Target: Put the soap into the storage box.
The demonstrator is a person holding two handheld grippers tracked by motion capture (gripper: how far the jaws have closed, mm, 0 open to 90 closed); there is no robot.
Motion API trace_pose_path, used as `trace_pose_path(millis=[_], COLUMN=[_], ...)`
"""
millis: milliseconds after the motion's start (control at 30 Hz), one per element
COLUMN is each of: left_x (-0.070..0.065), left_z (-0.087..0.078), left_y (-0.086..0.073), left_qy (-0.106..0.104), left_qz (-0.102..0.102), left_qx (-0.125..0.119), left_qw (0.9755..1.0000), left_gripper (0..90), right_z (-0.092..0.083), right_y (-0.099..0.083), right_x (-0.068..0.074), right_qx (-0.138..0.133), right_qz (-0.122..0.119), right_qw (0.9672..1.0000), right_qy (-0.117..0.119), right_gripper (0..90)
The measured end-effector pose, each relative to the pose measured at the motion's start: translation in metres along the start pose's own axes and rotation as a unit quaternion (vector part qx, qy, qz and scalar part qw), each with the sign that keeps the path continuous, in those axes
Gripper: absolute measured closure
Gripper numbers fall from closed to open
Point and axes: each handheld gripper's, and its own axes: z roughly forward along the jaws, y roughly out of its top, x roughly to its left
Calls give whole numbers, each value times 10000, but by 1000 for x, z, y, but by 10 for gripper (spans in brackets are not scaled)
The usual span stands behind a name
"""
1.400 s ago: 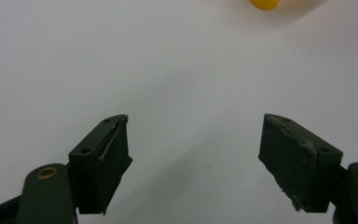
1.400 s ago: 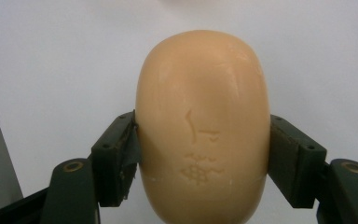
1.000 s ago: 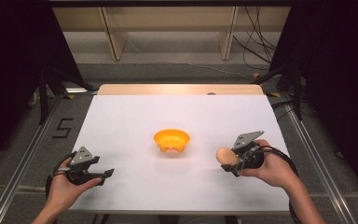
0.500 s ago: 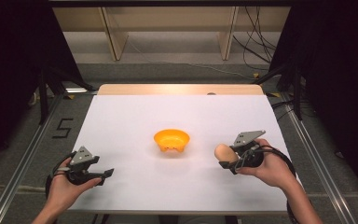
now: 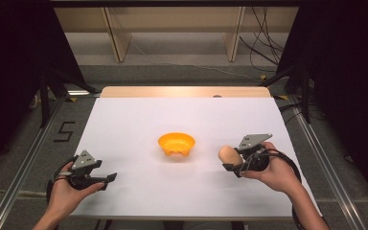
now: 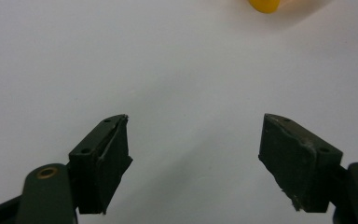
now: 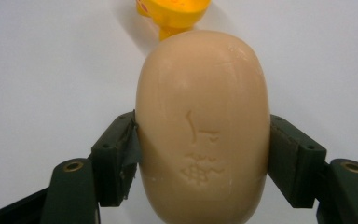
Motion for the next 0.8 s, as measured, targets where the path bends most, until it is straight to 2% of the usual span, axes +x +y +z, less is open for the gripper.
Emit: trace_pose_path(millis=[167, 200, 333, 400, 433, 500, 567, 800], left_x=[0, 1, 0, 0, 0, 1, 1, 0], left_z=[0, 0, 0, 0, 0, 0, 0, 0], left_y=[0, 0, 0, 0, 0, 0, 0, 0], left_qy=[-7, 20, 0, 12, 0, 24, 27, -1], left_qz=[-11, 73, 56, 58, -1, 32, 81, 49], left_qx=[2, 16, -11, -2, -5, 28, 18, -17], left_qw=[10000, 10000, 10000, 10000, 10000, 10000, 10000, 10000], left_gripper=[234, 235, 234, 235, 235, 235, 235, 235], right_z=[0, 0, 2, 2, 2, 2, 2, 3], right_y=[2, 2, 3, 4, 5, 5, 6, 9], right_x=[0, 0, 1, 1, 1, 0, 0, 2], right_qx=[-13, -25, -126, -109, -133, -109, -126, -179], right_qz=[45, -9, 5, 85, 71, -34, -24, 3], right_qw=[10000, 10000, 9999, 9999, 9999, 9999, 9999, 9998], right_qy=[40, 36, -57, -28, -23, -31, -40, -54], right_gripper=[334, 334, 334, 334, 333, 333, 334, 334])
